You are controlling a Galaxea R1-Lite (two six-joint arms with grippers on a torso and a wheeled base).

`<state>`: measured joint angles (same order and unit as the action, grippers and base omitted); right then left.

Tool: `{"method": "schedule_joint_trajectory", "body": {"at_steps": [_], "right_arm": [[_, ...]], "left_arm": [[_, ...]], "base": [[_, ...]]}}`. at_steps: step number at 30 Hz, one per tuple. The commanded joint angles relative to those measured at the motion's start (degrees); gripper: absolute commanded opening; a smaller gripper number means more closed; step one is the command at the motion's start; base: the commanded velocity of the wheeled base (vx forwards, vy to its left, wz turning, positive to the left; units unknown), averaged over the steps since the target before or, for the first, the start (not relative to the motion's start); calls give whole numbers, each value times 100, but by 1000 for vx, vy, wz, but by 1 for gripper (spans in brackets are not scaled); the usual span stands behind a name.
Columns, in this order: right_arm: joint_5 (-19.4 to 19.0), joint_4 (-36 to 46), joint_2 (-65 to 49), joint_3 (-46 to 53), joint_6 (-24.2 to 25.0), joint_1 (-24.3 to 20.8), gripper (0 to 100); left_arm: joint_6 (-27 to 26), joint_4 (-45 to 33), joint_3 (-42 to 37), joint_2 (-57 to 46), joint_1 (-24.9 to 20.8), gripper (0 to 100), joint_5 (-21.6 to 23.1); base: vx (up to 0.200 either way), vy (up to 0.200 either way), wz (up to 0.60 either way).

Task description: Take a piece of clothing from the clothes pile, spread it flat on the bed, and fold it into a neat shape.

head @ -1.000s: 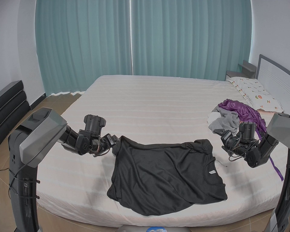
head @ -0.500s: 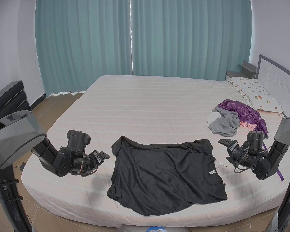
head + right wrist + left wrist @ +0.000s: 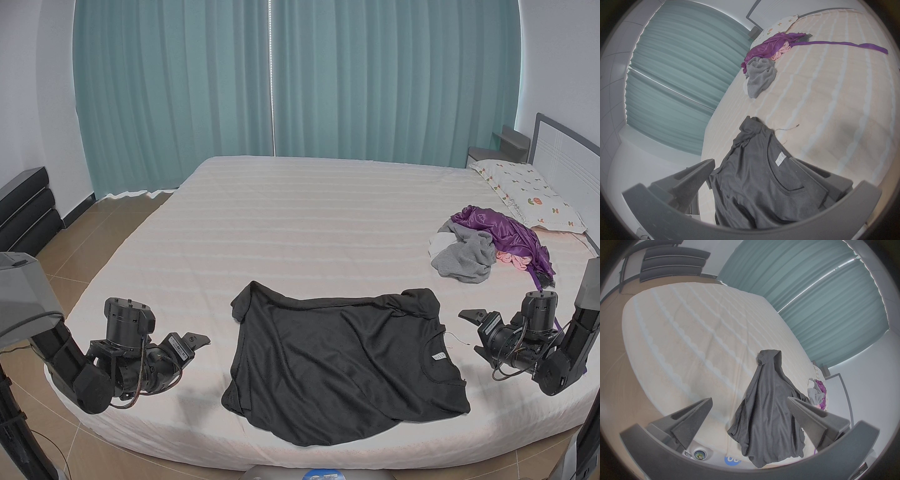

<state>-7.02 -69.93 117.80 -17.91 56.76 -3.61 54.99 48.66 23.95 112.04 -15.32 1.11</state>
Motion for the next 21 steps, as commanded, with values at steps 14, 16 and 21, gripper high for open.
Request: {"method": "schedule_joint_trajectory", "body": {"at_steps": [14, 16, 21], "right_arm": [[-10, -30, 33, 112, 19, -131, 100], [-10, -30, 33, 112, 28, -140, 100], [-19, -30, 33, 112, 28, -140, 100]], "left_arm": [[187, 29, -163, -69, 3, 100, 65], [258, 38, -154, -95, -6, 100, 74], [451, 47, -93, -130, -6, 100, 82]], "base": [[-86, 0, 0], [0, 0, 0], [0, 0, 0]]}}
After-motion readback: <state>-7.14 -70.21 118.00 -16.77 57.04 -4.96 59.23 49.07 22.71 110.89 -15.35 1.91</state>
